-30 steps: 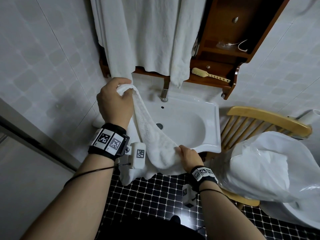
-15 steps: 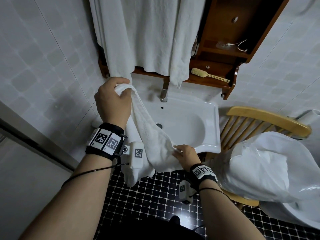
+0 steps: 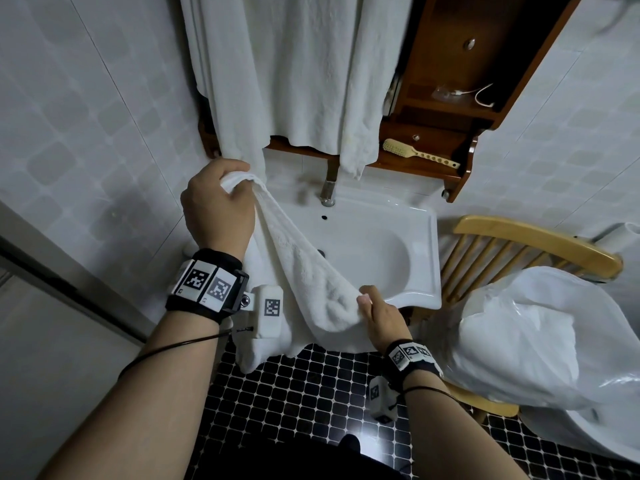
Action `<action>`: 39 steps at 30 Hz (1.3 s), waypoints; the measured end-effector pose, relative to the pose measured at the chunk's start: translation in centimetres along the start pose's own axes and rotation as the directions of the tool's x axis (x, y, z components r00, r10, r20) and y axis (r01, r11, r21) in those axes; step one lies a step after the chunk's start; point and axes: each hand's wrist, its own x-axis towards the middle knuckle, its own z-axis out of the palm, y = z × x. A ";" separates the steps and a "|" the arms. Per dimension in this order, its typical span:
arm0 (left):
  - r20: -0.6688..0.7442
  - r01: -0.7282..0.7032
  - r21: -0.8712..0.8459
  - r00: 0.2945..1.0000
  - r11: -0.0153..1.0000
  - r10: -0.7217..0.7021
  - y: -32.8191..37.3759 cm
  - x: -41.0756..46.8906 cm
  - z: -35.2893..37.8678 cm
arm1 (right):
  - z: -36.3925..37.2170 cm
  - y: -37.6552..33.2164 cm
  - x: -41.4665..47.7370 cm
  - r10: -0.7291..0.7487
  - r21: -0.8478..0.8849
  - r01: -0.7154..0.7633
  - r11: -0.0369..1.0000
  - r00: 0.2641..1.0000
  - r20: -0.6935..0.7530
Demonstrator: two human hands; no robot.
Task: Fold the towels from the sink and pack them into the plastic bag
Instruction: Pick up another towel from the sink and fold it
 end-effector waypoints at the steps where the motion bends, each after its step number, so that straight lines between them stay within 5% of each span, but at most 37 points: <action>1: -0.008 0.006 0.001 1.000 1.000 -0.006 -0.1 0.0 -0.1 | -0.3 0.0 0.0 0.006 -0.021 -0.006 1.000 1.000 -0.006; 8: -0.039 0.123 0.037 0.992 0.992 -0.122 -0.3 -0.5 -0.4 | -1.6 -1.6 1.5 0.102 0.126 -0.062 0.990 0.932 -0.349; 13: -0.048 0.172 0.067 0.984 0.983 -0.169 -1.7 -0.3 -0.7 | -3.8 -3.8 2.7 -0.108 -0.247 0.073 0.966 0.985 -0.135; 15: -0.070 0.184 0.090 0.981 0.979 -0.178 -2.3 0.0 -0.9 | -4.6 -4.4 3.2 -0.100 -0.284 0.051 0.958 0.982 -0.161; 20: -0.104 0.197 0.185 0.978 0.963 -0.180 -3.5 0.4 -1.2 | -7.4 -7.4 3.2 0.080 0.169 0.016 0.986 0.833 -0.547; 24: -0.051 0.186 0.270 0.983 0.945 -0.179 -4.8 0.7 -1.2 | -9.6 -11.6 2.7 -0.224 0.082 0.226 0.971 0.974 -0.029; 26: -0.040 0.199 0.296 0.980 0.934 -0.196 -5.2 0.7 -1.1 | -10.4 -12.5 3.2 -0.199 0.091 0.227 0.970 0.949 -0.245; 28: -0.043 0.208 0.310 0.978 0.928 -0.205 -5.2 0.7 -1.0 | -10.8 -13.1 2.9 -0.088 0.097 0.169 0.981 0.829 -0.553; 29: -0.039 0.199 0.311 0.980 0.929 -0.197 -5.0 0.7 -0.9 | -10.8 -13.5 3.0 -0.074 0.093 0.146 0.985 0.838 -0.541; 31: -0.014 0.174 0.293 0.984 0.940 -0.177 -4.8 0.8 -0.8 | -10.2 -14.3 3.0 -0.217 0.026 0.225 0.974 0.960 -0.178; 32: -0.006 0.169 0.288 0.985 0.943 -0.175 -4.9 1.0 -0.8 | -10.1 -14.9 2.6 -0.271 0.002 0.271 0.962 0.962 0.006; 33: -0.002 0.174 0.296 0.983 0.939 -0.181 -5.1 1.2 -0.8 | -10.0 -15.4 2.2 -0.303 0.009 0.303 0.953 0.953 0.019; 36: -0.016 0.225 0.332 0.972 0.916 -0.233 -6.1 1.5 -1.0 | -10.3 -14.5 2.7 -0.127 0.055 0.179 0.982 0.851 -0.509; 37: -0.007 0.238 0.355 0.968 0.904 -0.251 -6.6 1.5 -1.1 | -10.4 -14.5 2.5 -0.087 0.046 0.140 0.989 0.807 -0.584; 39: 0.036 0.242 0.400 0.960 0.884 -0.279 -7.4 1.8 -1.2 | -10.0 -14.5 2.6 -0.238 -0.053 0.243 0.969 0.847 -0.475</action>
